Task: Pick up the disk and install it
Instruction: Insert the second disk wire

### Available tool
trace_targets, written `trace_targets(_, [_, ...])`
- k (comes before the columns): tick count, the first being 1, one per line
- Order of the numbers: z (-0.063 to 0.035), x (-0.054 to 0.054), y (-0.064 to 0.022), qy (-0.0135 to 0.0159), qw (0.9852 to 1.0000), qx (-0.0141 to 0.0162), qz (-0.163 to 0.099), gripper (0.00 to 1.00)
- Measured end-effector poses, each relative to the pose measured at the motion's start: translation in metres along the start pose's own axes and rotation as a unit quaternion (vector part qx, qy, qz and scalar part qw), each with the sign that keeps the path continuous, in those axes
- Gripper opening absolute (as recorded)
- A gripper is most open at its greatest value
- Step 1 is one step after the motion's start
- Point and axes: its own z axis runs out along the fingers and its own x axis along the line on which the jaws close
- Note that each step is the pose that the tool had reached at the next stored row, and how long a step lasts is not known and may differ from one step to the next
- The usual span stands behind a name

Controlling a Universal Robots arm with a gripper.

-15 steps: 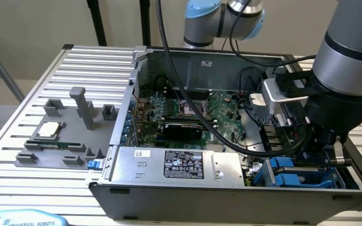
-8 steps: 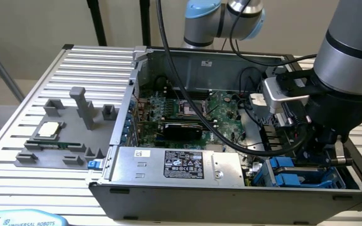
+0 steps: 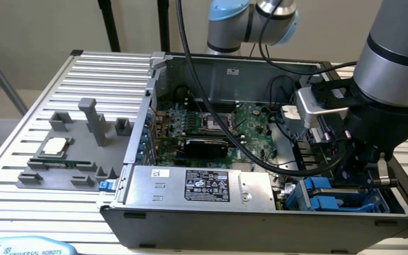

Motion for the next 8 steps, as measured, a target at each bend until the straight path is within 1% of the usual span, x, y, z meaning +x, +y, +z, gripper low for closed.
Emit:
trace_targets(3, [0.0004,0.0000,0.0001,0.0009,1.0000,0.0000,0.000,0.16])
trace_targets(8, [0.0015,0.0001,0.0003,0.0014,1.0000,0.0000,0.000,0.16])
